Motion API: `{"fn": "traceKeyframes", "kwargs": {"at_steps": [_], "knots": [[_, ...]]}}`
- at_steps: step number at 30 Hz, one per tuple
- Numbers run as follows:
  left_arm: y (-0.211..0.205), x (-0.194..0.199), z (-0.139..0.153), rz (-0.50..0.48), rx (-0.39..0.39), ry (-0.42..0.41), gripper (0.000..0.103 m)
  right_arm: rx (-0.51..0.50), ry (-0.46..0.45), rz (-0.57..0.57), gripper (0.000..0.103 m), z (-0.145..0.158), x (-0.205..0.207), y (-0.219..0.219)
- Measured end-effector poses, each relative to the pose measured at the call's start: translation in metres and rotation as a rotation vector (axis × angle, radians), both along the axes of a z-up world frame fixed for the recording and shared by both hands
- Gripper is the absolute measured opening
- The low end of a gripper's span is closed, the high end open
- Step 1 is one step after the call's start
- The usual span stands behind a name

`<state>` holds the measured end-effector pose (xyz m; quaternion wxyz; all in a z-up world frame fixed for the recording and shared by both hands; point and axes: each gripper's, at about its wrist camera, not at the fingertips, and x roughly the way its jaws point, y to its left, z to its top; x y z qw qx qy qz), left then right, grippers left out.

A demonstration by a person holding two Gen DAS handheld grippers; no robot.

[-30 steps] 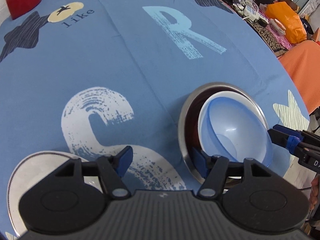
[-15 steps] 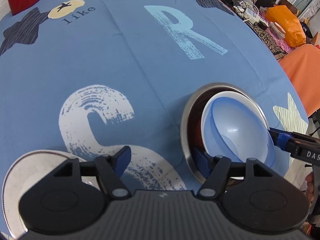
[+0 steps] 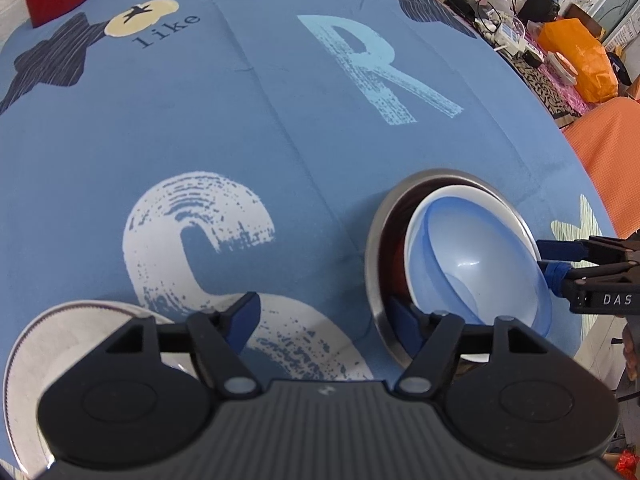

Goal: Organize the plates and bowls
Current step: 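Lift the nested bowls with the left tool and carry them onto the plate stack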

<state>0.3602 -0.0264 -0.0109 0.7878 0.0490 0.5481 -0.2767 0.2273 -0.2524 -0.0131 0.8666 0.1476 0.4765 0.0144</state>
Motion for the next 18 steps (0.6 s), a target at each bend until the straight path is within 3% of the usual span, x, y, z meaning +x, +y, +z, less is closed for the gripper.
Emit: {"fn": "traceKeyframes", "kwargs": {"at_steps": [5, 11, 18], "knots": [[0.0, -0.004, 0.001, 0.005, 0.003, -0.024, 0.071, -0.022, -0.034, -0.012, 0.074, -0.002, -0.005, -0.002], [0.004, -0.009, 0.0, 0.027, -0.023, -0.028, 0.064, -0.045, -0.039, -0.071, 0.077, -0.001, -0.008, 0.004], [0.002, -0.016, 0.003, 0.013, -0.099, -0.021, 0.026, -0.087, -0.025, -0.07, 0.079, 0.002, -0.005, 0.009]]}}
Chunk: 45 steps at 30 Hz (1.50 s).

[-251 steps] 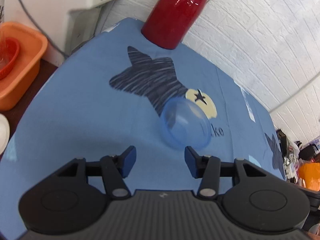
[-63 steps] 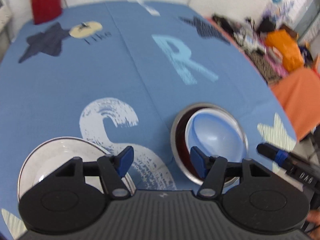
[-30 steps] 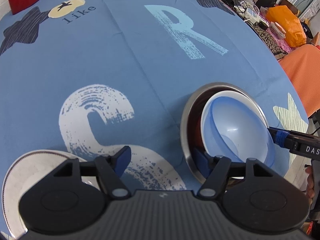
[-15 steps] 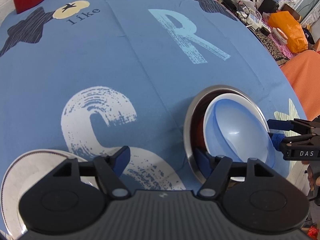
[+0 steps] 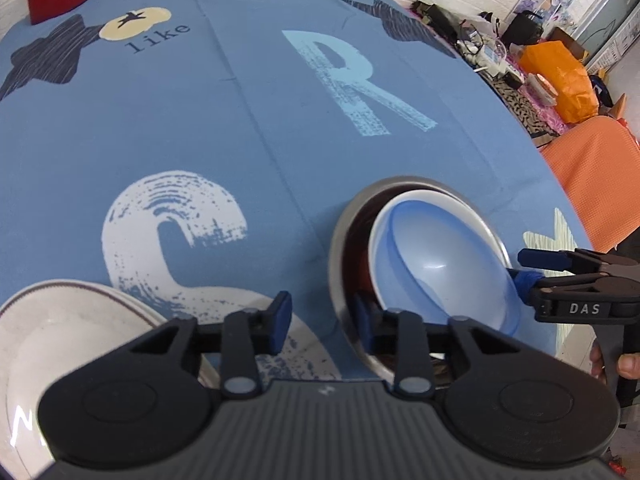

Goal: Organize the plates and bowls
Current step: 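Lift the nested bowls with the left tool and carry them onto the plate stack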

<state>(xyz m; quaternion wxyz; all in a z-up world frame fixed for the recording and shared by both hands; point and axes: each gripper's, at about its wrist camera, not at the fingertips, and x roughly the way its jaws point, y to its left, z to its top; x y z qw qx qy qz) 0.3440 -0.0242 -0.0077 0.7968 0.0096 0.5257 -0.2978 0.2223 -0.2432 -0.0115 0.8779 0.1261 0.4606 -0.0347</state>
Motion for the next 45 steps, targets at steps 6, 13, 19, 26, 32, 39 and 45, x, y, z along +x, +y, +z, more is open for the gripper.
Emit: {"fn": "traceKeyframes", "kwargs": {"at_steps": [6, 13, 19, 26, 32, 39, 45], "knots": [[-0.001, -0.001, 0.0, 0.012, -0.016, 0.011, 0.022, -0.021, 0.014, 0.0, 0.08, 0.001, 0.001, 0.003], [-0.001, -0.003, 0.0, 0.02, -0.016, 0.007, 0.022, 0.056, 0.066, -0.001, 0.077, -0.001, 0.006, -0.004], [0.004, -0.003, -0.001, 0.018, -0.039, 0.032, 0.022, 0.165, -0.013, 0.029, 0.017, 0.005, 0.0, 0.001], [0.008, -0.009, -0.001, 0.007, -0.068, 0.014, 0.013, 0.172, -0.038, 0.013, 0.008, 0.006, -0.004, 0.007], [0.014, -0.013, -0.003, 0.025, -0.11, 0.006, 0.011, 0.219, -0.12, 0.019, 0.009, 0.0, -0.015, 0.002], [0.008, -0.018, -0.001, 0.067, -0.04, -0.025, 0.029, 0.21, -0.081, 0.004, 0.036, -0.001, -0.009, -0.003], [0.013, -0.02, -0.003, 0.105, -0.024, -0.052, 0.04, 0.094, -0.086, 0.031, 0.054, -0.004, -0.007, 0.002]]}}
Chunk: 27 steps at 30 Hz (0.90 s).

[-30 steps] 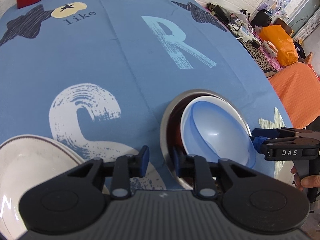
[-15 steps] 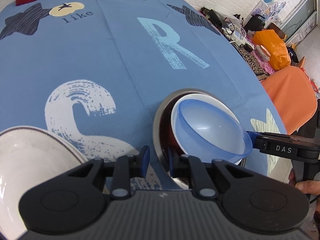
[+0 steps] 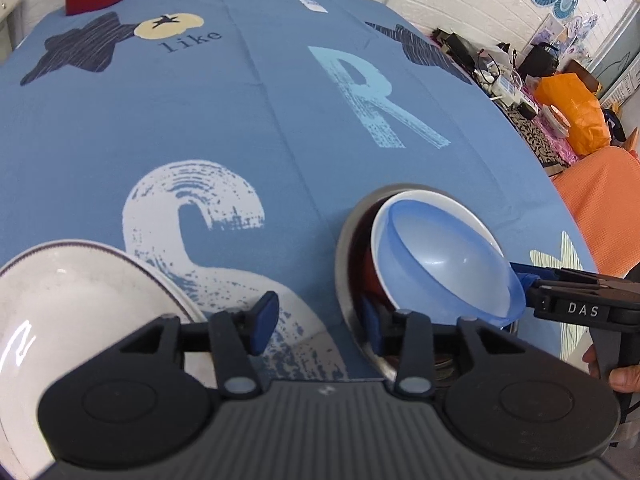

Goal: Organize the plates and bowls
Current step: 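Lift the nested bowls with the left tool and carry them onto the plate stack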

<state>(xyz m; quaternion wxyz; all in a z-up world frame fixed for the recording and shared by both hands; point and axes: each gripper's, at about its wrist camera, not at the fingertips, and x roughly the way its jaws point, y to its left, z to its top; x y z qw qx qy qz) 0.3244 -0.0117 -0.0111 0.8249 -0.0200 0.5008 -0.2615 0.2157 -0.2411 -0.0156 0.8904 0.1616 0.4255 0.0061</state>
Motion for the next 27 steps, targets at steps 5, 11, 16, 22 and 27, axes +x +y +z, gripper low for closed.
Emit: {"fn": "traceKeyframes", "kwargs": {"at_steps": [5, 11, 16, 22, 27], "knots": [[0.0, 0.005, 0.001, 0.0, -0.006, 0.032, 0.032, 0.09, -0.053, 0.025, 0.023, -0.002, -0.007, -0.004], [-0.007, -0.004, 0.004, -0.029, -0.058, 0.025, 0.002, 0.08, -0.077, 0.023, 0.001, 0.005, -0.013, 0.008], [0.0, -0.005, 0.004, -0.03, -0.121, 0.031, 0.0, 0.132, -0.062, -0.008, 0.001, 0.001, -0.019, 0.004], [-0.004, -0.005, 0.002, -0.006, -0.092, 0.036, 0.0, 0.134, -0.08, 0.013, 0.001, 0.001, -0.021, 0.006], [-0.006, -0.006, 0.005, 0.002, -0.093, 0.032, 0.0, 0.142, -0.071, -0.001, 0.001, 0.002, -0.023, 0.006]]}}
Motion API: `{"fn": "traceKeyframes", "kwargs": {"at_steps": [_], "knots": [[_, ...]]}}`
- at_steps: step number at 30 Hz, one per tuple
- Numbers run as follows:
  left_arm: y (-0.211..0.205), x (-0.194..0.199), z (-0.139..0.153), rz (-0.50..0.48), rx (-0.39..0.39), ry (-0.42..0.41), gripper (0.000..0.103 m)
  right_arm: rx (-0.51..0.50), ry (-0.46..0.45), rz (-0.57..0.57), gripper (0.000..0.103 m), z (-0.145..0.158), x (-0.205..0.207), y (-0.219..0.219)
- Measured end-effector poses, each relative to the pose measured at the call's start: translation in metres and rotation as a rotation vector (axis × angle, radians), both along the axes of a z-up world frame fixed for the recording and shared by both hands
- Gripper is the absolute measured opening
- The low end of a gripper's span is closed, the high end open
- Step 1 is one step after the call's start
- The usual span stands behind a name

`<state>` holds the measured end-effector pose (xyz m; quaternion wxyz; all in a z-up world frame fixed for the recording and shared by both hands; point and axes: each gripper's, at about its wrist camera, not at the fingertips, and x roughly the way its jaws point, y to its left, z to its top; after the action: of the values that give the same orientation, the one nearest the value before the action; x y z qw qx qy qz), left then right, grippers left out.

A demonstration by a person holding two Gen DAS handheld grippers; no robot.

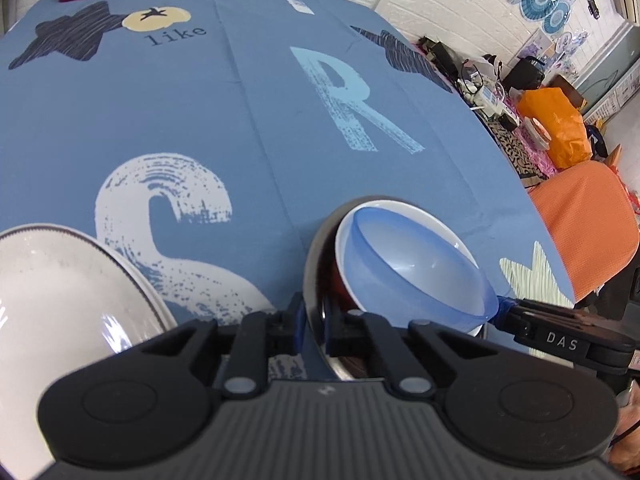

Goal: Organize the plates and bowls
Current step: 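Lift the nested bowls with the left tool and carry them onto the plate stack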

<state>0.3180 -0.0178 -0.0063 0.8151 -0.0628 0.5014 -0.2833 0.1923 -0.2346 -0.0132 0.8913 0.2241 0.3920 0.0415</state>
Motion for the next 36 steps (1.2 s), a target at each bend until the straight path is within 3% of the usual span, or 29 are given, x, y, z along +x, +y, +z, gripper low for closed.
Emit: {"fn": "traceKeyframes", "kwargs": {"at_steps": [7, 14, 17, 22, 28, 36], "knots": [[-0.001, 0.008, 0.003, 0.012, 0.029, -0.009, 0.0, -0.013, -0.022, 0.032, 0.002, 0.007, 0.005, 0.005], [0.005, 0.009, -0.002, 0.023, 0.009, 0.007, 0.0, 0.069, -0.011, -0.009, 0.002, -0.005, 0.005, -0.002], [0.002, 0.009, -0.001, 0.025, 0.022, -0.001, 0.0, 0.023, -0.008, 0.002, 0.001, 0.0, 0.004, 0.005], [0.001, 0.016, 0.004, 0.036, 0.019, -0.007, 0.0, 0.04, -0.018, 0.0, 0.001, 0.007, 0.006, 0.005], [-0.001, 0.017, 0.015, 0.033, 0.035, -0.047, 0.0, 0.077, 0.01, -0.026, 0.001, 0.001, 0.012, 0.006], [0.022, 0.015, 0.045, 0.074, 0.014, -0.128, 0.0, 0.071, -0.023, 0.033, 0.002, 0.018, 0.019, 0.027]]}}
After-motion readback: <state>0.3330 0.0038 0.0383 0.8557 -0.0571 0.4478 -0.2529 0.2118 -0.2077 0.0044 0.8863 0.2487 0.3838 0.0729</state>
